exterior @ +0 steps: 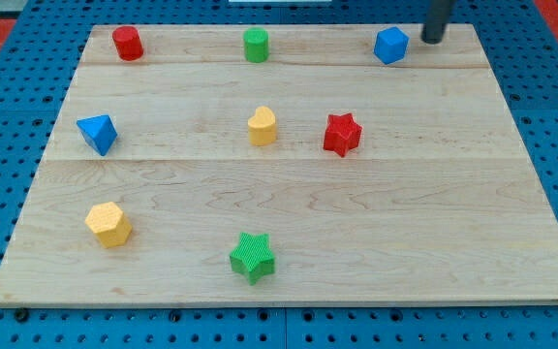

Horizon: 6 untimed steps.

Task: Move the cube to the top left of red star

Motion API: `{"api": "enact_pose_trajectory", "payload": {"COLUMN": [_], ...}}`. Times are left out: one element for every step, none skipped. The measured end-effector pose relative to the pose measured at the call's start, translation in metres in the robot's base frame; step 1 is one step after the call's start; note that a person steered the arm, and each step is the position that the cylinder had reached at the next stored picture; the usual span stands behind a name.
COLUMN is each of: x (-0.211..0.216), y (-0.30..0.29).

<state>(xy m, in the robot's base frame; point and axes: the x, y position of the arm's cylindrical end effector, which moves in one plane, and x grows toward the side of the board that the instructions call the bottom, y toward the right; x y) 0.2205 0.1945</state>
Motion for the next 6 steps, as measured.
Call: {"api": "enact_pose_trajectory", "payload": {"x": [-0.001,0.035,0.034,0.027,0.025,0.055], "y": [-0.032,-0.080,-0.102,-0.102,-0.102,-0.128]}}
